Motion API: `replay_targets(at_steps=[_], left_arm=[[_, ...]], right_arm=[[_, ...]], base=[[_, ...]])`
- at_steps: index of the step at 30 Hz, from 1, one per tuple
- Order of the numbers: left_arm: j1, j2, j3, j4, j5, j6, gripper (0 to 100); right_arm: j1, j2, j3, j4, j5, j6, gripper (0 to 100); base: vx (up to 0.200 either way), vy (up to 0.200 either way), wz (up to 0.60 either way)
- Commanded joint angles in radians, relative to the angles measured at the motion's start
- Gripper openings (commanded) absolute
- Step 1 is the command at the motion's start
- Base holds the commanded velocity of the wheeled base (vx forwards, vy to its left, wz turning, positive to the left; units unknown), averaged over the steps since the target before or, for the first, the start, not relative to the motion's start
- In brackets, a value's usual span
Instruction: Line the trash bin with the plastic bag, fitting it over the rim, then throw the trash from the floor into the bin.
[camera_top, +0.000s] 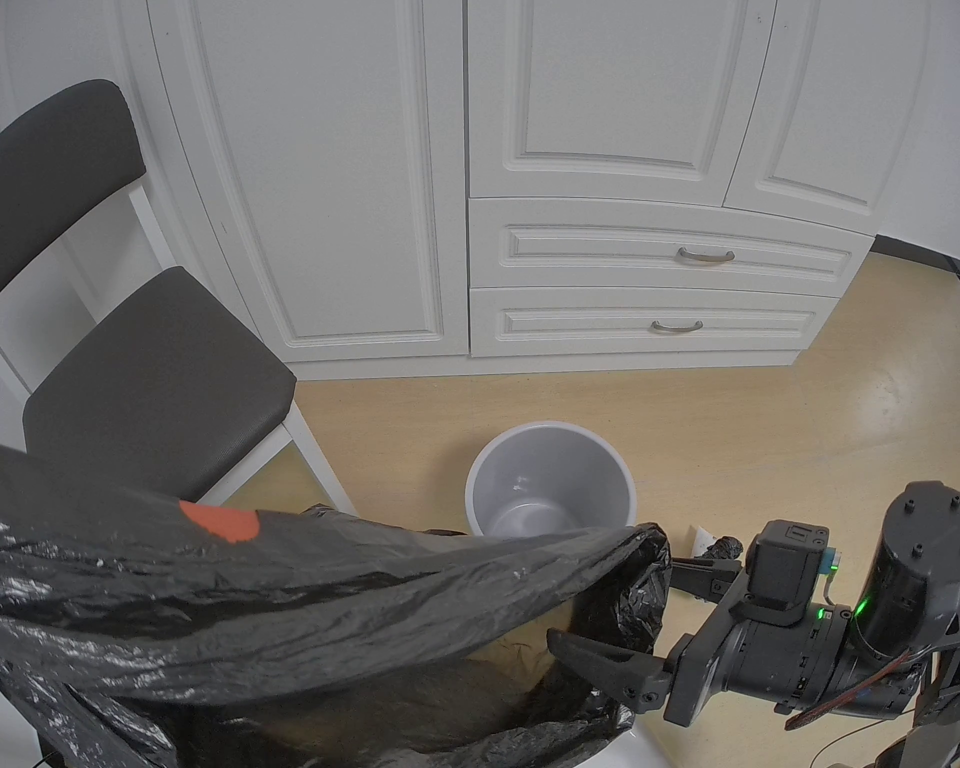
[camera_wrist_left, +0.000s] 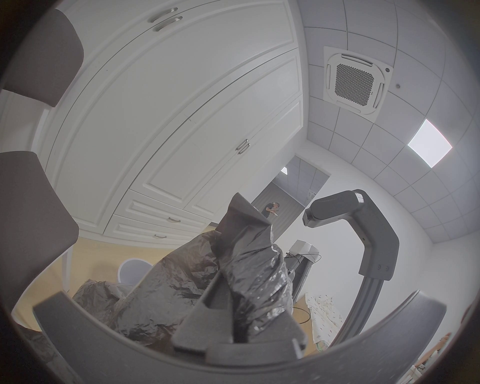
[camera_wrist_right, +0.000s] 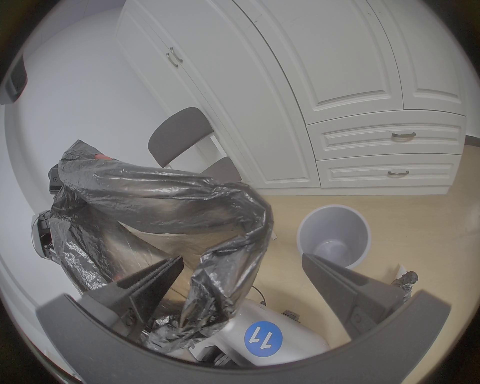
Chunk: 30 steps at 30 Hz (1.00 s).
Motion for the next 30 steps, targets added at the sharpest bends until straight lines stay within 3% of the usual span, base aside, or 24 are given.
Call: replay_targets(at_steps=[1,21,22,30], left_arm=[[-0.003,0.000,0.001,-0.001,0.000,-0.001,0],[-0.003,-0.013,0.011,-0.001,-0.037,-0.001,0],[-0.003,-0.013,0.011,-0.001,-0.037,-0.001,0],[-0.003,-0.013,0.011,-0.001,-0.037,-0.001,0]], right_arm=[[-0.003,0.018,-0.007,0.000,-0.003,0.010,100],[-0.015,0.027,-0.044,-0.009,-0.023,0.050,100],[-0.015,0.024,-0.042,-0.009,-0.023,0.049,0],[-0.015,0.009,-0.019,-0.006,-0.015,0.035,0]], base=[[0.000,0.000,0.00],[0.000,0.000,0.00],[0.000,0.000,0.00],[0.000,0.000,0.00]])
